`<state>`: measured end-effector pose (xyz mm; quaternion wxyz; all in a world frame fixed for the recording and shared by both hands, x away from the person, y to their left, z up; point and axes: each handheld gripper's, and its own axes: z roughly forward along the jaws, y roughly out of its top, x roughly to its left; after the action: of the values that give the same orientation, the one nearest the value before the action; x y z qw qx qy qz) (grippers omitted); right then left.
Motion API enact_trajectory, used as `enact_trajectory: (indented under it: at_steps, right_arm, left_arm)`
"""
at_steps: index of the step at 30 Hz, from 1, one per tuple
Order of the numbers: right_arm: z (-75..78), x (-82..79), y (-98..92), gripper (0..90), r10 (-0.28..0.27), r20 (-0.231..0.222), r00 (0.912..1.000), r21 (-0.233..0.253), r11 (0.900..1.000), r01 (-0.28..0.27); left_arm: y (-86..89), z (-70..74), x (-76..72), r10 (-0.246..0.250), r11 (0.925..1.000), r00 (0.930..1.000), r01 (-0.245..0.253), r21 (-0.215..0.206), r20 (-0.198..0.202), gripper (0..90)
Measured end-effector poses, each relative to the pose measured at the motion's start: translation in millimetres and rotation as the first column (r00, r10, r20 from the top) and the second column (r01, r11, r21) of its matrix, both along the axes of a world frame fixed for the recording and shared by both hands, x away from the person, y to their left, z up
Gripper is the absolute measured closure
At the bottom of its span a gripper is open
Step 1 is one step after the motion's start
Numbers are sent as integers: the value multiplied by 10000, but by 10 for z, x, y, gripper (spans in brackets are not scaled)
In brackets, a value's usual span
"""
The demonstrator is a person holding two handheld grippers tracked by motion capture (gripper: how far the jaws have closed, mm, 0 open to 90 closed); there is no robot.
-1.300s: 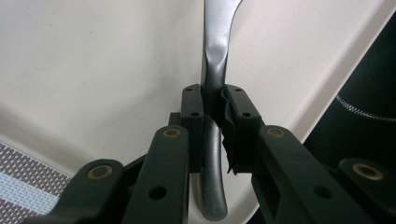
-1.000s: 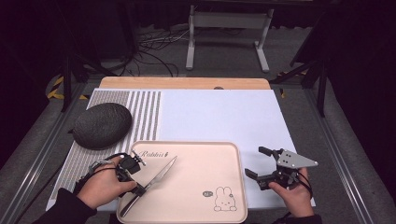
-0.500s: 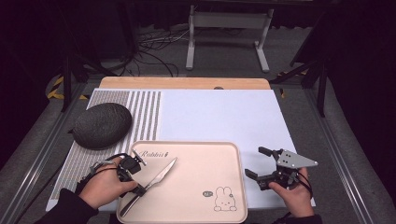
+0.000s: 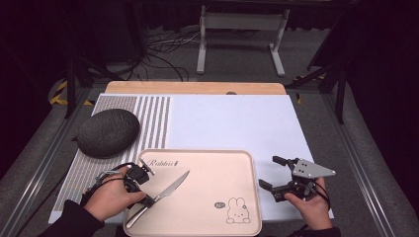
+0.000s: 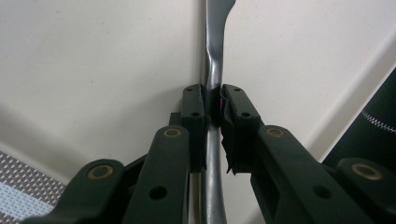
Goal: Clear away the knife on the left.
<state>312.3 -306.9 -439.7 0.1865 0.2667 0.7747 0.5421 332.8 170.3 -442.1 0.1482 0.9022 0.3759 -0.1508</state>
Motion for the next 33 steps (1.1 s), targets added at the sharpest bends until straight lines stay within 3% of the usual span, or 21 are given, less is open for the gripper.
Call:
enact_trajectory:
  at_steps: [4, 6, 9, 11, 13, 15, 18, 20, 22, 23, 24, 25, 26, 28, 30, 32, 33]
  right_arm:
    - [-2, 0, 1, 43, 24, -17, 10000, -3, 10000, -24]
    - [-2, 0, 1, 43, 26, -17, 10000, -7, 10000, -26]
    - [-2, 0, 0, 43, 18, -22, 10000, -22, 10000, -18]
    - [-2, -1, 0, 43, 24, -19, 10000, -18, 10000, -24]
    - [-4, 0, -1, 43, 24, -25, 10000, -30, 10000, -24]
    - [-5, 1, -1, 43, 19, -21, 10000, -35, 10000, -19]
    - [-6, 1, 1, 43, 42, -22, 10000, -26, 10000, -42]
    - [-8, 1, 2, 43, 46, -21, 10000, -34, 10000, -46]
    - [-8, 2, 3, 43, 49, -25, 10000, -29, 10000, -49]
    - [-8, 2, 4, 43, 48, -25, 10000, -22, 10000, -48]
    - [-8, 2, 4, 43, 48, -25, 10000, -22, 10000, -48]
    - [-8, 3, 4, 43, 49, -23, 10000, -25, 10000, -50]
    - [-8, 3, 4, 43, 51, -23, 10000, -29, 10000, -51]
    - [-8, 2, 2, 43, 54, -32, 10000, -13, 10000, -54]
    - [-8, 2, -1, 42, 48, -29, 10000, -8, 10000, -48]
    - [-9, 2, -2, 42, 49, -38, 10000, -6, 10000, -49]
    - [-10, 3, -3, 42, 46, -39, 10000, -15, 10000, -46]
  left_arm:
    - [-4, 16, -9, -75, 10000, 9994, 75, -6, 352, 727]
    - [-10, 33, -15, -194, 9998, 9967, 197, -25, 794, 625]
    - [-10, 39, -13, -502, 9982, 9867, 546, -239, 1543, 425]
    - [-18, 51, -19, -607, 9974, 9756, 676, -259, 2110, 314]
    - [-32, 81, -31, -809, 9951, 9641, 924, -342, 2529, 285]
    - [-53, 106, -50, -845, 9929, 9592, 1038, -579, 2696, 241]
    - [-93, 133, -79, -1268, 9834, 9335, 1625, -804, 3355, 245]
    - [-115, 138, -93, -1488, 9743, 9166, 2000, -1035, 3711, 282]
    - [-140, 118, -90, -1804, 9597, 8962, 2507, -1271, 4053, 387]
    - [-155, 92, -80, -1996, 9493, 8812, 2823, -1385, 4285, 428]
    - [-155, 92, -80, -1996, 9493, 8812, 2823, -1385, 4285, 515]
    - [-169, 79, -81, -2122, 9453, 8792, 2953, -1385, 4266, 515]
    - [-187, 60, -81, -2248, 9385, 8759, 3126, -1470, 4269, 630]
    - [-210, 41, -85, -2441, 9328, 8752, 3297, -1458, 4176, 807]
    - [-224, 15, -76, -2629, 9278, 8697, 3467, -1379, 4178, 876]
    - [-228, 2, -71, -2674, 9269, 8694, 3499, -1355, 4155, 899]
    - [-234, -15, -66, -2800, 9222, 8644, 3630, -1330, 4178, 899]
